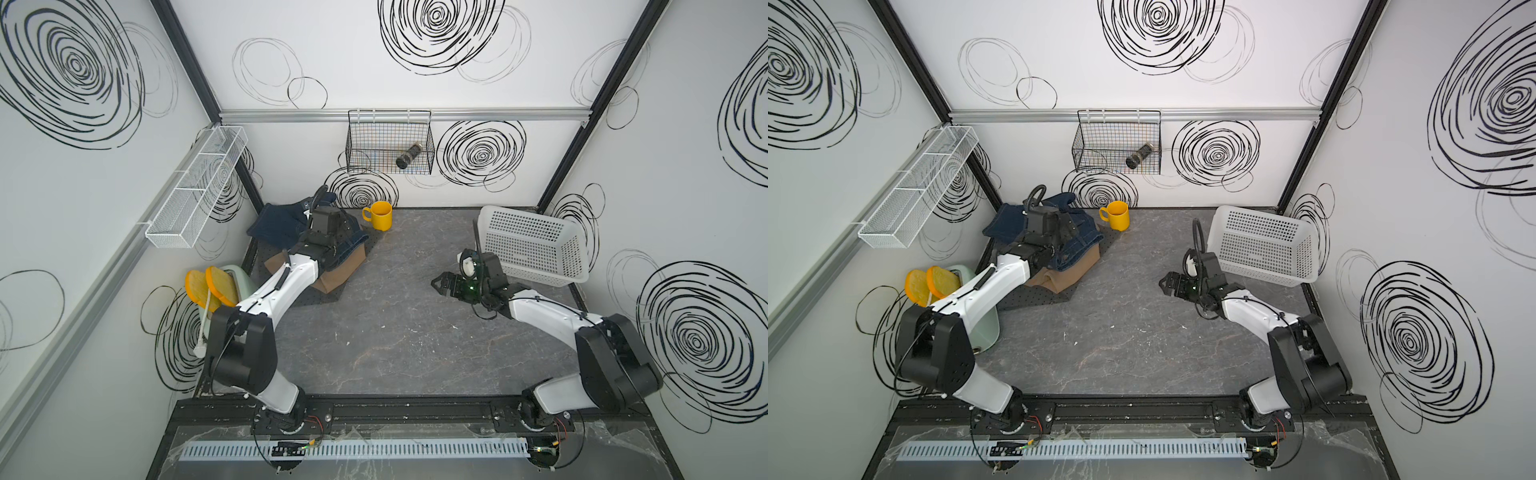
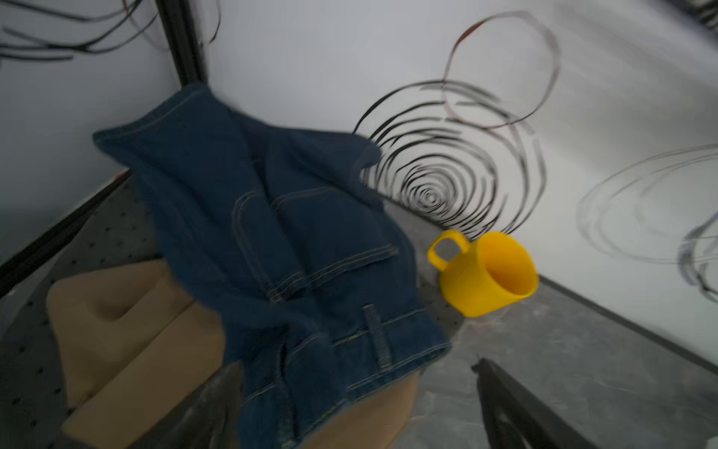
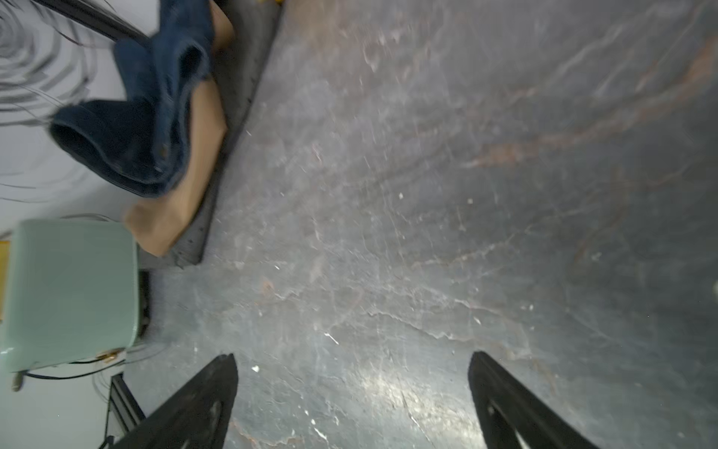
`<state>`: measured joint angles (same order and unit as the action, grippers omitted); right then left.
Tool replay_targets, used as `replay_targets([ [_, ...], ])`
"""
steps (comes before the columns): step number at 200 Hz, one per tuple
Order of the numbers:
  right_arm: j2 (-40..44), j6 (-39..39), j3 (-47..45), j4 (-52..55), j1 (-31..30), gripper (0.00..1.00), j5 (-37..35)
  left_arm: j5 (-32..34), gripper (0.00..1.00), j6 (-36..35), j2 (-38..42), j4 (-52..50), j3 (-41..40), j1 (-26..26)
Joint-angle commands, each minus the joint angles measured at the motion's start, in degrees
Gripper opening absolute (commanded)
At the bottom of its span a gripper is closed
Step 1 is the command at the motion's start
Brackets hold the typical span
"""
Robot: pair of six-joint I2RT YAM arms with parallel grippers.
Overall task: Roll up the skirts
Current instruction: Pick up the skirt at the corner of the board.
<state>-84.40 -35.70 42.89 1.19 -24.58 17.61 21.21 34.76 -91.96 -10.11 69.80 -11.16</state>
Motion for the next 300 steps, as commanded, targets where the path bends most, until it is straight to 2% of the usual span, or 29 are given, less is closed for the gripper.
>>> replay_targets([
  [1, -1.9, 0.4, -0.3, 7.8, -1.6, 0.96, -2.6, -4.1, 0.97, 3.6, -4.0, -11.4, 4.3, 4.0],
  [17, -2.6, 0.4, -0.4, 6.7, -2.1, 0.96, -1.9, -6.1, 0.99, 3.2, -8.6, -13.9, 8.7, 3.6],
  [31, -2.8, 0.4, 0.3, 7.4, -2.2, 0.96, -2.0, -6.0, 1.00, 4.1, -10.1, -13.7, 9.3, 3.2],
  [49, -1.7, 0.9, 0.3, 7.7, -2.4, 0.96, -2.9, -6.3, 0.87, 5.9, -10.6, -12.4, 8.6, 3.7],
  [67, -0.1, 1.1, -0.4, 7.5, -2.4, 0.95, -4.2, -8.3, 0.65, 8.4, -11.3, -11.5, 8.0, 5.1],
  [73, 0.4, 1.0, -0.4, 7.7, -2.4, 0.95, -4.8, -9.8, 0.63, 9.2, -11.3, -10.8, 7.3, 5.6],
  [83, 1.3, 1.1, -0.4, 7.9, -2.4, 0.95, -5.4, -12.2, 0.74, 9.4, -10.9, -9.0, 6.4, 6.1],
  [91, 2.0, 1.2, -0.5, 7.9, -2.4, 0.95, -5.4, -13.0, 0.94, 8.9, -10.6, -7.8, 6.1, 5.9],
  [95, 2.3, 1.3, -0.4, 8.0, -2.3, 0.95, -5.3, -13.4, 0.98, 8.2, -10.5, -7.3, 6.0, 5.8],
  [123, 4.1, 1.8, 0.5, 8.1, -2.4, 0.95, -5.0, -13.9, 0.99, 3.9, -9.2, -4.7, 5.4, 4.6],
  [150, 4.1, 2.6, 1.7, 9.0, -2.4, 0.95, -5.5, -11.4, 1.00, 1.9, -13.4, -9.1, 9.2, 3.9],
  [160, 4.0, 2.7, 2.0, 9.2, -2.4, 0.95, -5.4, -9.2, 0.95, 1.7, -14.2, -10.2, 9.8, 3.2],
  [172, 4.0, 2.7, 2.4, 9.7, -2.2, 0.95, -5.7, -6.6, 0.77, 2.3, -14.4, -11.5, 10.1, 2.7],
  [173, 4.0, 2.7, 2.4, 9.7, -2.3, 0.95, -5.7, -6.6, 0.72, 2.4, -14.3, -11.6, 10.1, 2.7],
  [186, 4.6, 2.7, 2.6, 10.4, -2.1, 0.95, -5.9, -4.0, 0.38, 3.2, -13.0, -12.5, 10.0, 2.5],
  [187, 4.6, 2.6, 2.6, 10.4, -2.1, 0.94, -5.9, -3.7, 0.38, 3.4, -12.8, -12.6, 10.0, 2.5],
  [203, 6.1, 2.0, 2.0, 10.3, -1.0, 0.93, -5.7, -1.1, 0.00, 4.6, -9.3, -14.5, 10.6, 2.3],
  [225, 8.5, -0.7, 0.8, 8.7, 2.8, 0.89, -1.1, 1.0, 0.00, 5.2, -0.1, -13.6, 9.7, 0.1],
  [232, 9.4, -1.8, 0.5, 7.6, 4.3, 0.85, 1.5, 1.3, 0.00, 5.2, 3.3, -12.6, 9.4, -1.1],
  [259, 12.3, -6.1, 2.3, 5.8, 8.7, 0.82, 9.1, -1.7, 0.00, 4.3, 14.6, -8.6, 11.5, -6.4],
  [280, 15.1, -8.3, 7.0, 7.7, 10.3, 0.84, 9.5, -6.2, 0.00, 2.9, 18.2, -6.8, 18.9, -11.8],
  [300, 18.9, -10.5, 9.8, 7.4, 11.4, 0.89, 7.3, -8.0, 0.00, 1.6, 17.3, -8.0, 28.6, -18.1],
])
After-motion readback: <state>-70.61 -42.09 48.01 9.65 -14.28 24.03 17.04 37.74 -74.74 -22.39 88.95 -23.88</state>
